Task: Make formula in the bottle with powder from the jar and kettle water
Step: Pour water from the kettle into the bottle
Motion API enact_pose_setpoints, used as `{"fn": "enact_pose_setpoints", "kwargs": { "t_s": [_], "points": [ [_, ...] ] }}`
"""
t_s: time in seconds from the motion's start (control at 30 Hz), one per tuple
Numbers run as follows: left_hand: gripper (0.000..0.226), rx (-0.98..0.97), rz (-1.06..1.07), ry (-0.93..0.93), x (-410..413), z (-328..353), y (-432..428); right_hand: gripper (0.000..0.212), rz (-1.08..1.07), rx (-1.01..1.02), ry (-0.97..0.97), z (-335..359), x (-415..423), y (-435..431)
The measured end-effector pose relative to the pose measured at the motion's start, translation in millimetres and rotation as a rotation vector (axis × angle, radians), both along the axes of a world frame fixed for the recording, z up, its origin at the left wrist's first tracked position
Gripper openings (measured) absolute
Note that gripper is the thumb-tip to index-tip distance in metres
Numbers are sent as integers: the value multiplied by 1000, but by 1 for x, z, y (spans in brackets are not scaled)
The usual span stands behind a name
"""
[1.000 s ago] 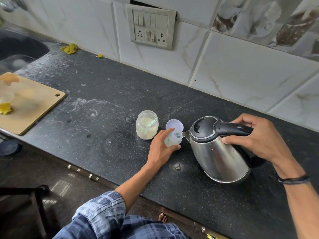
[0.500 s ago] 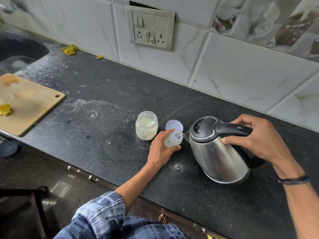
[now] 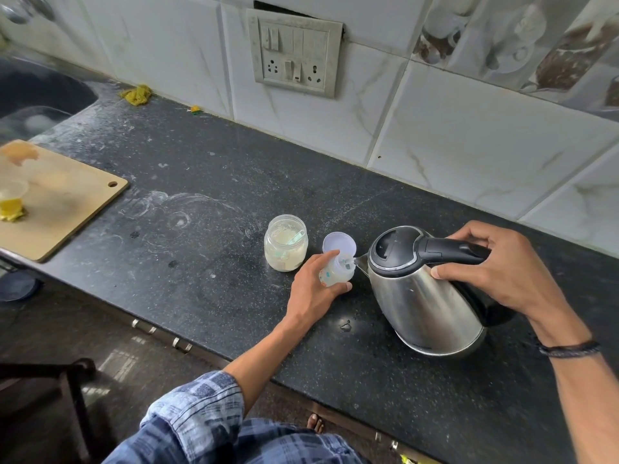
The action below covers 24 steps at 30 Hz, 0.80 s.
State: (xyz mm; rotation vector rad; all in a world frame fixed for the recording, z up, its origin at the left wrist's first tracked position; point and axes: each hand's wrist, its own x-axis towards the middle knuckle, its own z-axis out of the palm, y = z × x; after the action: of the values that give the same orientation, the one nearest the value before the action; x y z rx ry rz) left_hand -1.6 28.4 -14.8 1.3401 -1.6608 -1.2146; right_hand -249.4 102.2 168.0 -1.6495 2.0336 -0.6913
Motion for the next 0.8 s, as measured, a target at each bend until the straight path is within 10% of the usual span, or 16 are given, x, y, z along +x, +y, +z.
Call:
{"fn": "enact_pose_setpoints", "kwargs": {
  "t_s": [0.8],
  "points": [
    [69,17,0,37,-1,-2,1,56,-23,29,-12,7,8,4]
  ]
}}
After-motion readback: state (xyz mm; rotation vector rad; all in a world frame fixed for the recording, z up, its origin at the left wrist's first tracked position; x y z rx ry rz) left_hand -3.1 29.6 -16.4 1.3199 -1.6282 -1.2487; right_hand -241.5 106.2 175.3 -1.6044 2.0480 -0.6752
